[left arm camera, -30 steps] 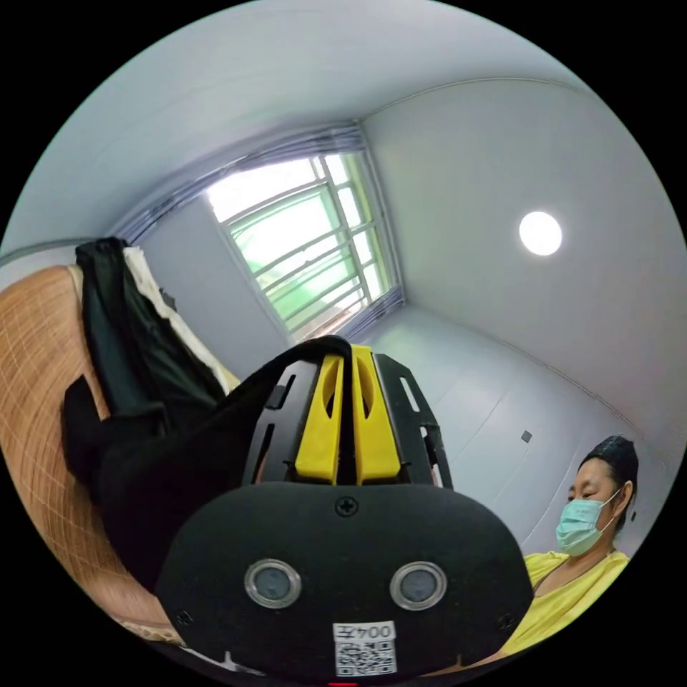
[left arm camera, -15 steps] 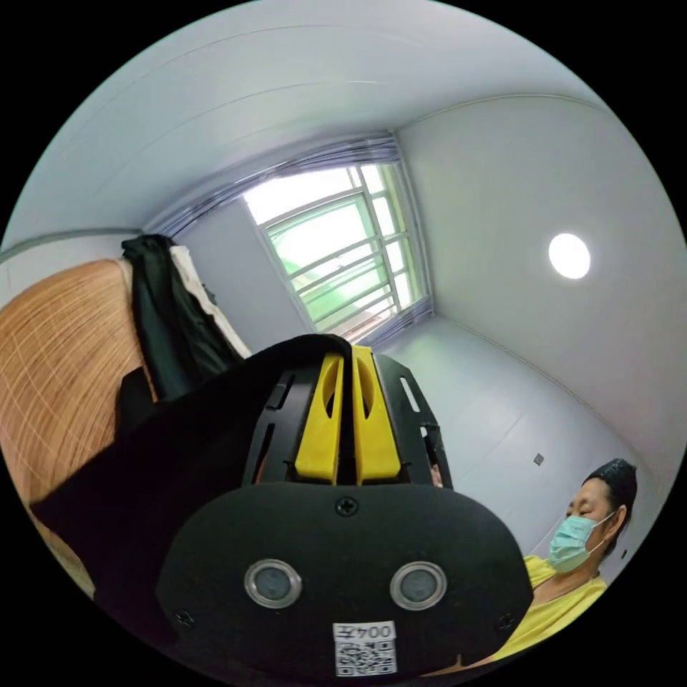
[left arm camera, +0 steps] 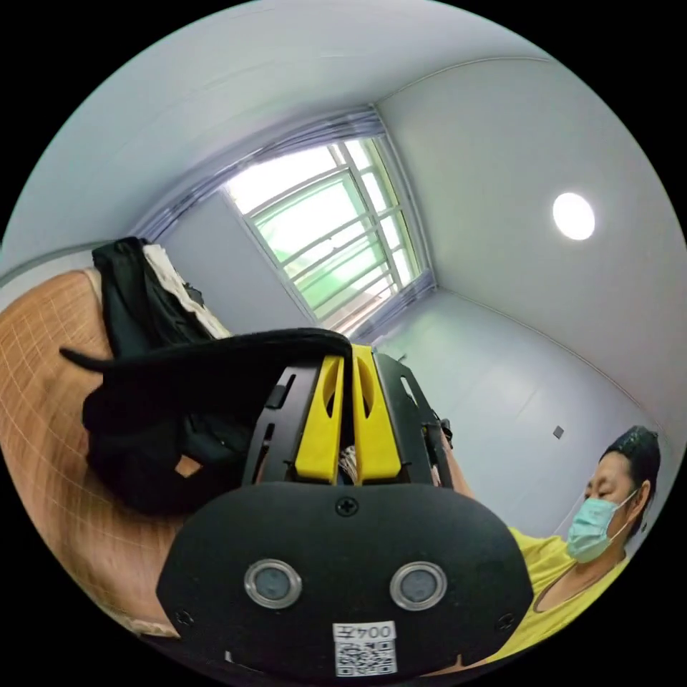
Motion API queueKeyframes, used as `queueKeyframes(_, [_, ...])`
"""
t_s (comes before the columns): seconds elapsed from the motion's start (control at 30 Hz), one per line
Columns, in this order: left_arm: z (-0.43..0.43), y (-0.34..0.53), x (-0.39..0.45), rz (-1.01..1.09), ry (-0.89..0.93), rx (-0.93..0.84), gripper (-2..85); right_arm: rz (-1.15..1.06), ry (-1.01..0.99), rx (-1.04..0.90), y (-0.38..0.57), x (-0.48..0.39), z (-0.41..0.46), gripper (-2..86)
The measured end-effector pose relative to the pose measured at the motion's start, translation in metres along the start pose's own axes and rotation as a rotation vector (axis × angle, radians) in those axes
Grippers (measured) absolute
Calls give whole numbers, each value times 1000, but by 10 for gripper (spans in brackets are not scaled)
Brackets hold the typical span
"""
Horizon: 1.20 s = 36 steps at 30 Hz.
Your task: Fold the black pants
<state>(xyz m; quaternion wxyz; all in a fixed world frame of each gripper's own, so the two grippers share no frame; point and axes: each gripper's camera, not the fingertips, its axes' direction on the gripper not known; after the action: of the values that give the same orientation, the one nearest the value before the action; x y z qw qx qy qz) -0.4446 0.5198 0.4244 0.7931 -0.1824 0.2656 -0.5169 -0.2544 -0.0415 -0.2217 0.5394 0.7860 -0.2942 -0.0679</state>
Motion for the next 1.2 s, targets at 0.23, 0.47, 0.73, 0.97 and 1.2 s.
queueKeyframes(0.23, [70,282,-107,-326,-167,-231,31,290,172,-160,108,196,-39,51])
queueKeyframes(0.47, [78,461,-169,-620,-255,-301,28,613,270,-290,270,354,-62,51])
queueKeyframes(0.73, [115,501,-154,-594,-297,-430,28,641,259,-196,350,412,-108,51])
queueKeyframes(0.97, [176,558,-126,-594,-304,-561,30,629,427,-187,367,440,-143,51])
queueKeyframes(1.2, [208,597,-103,-630,-244,-602,34,731,507,-205,396,464,-148,74])
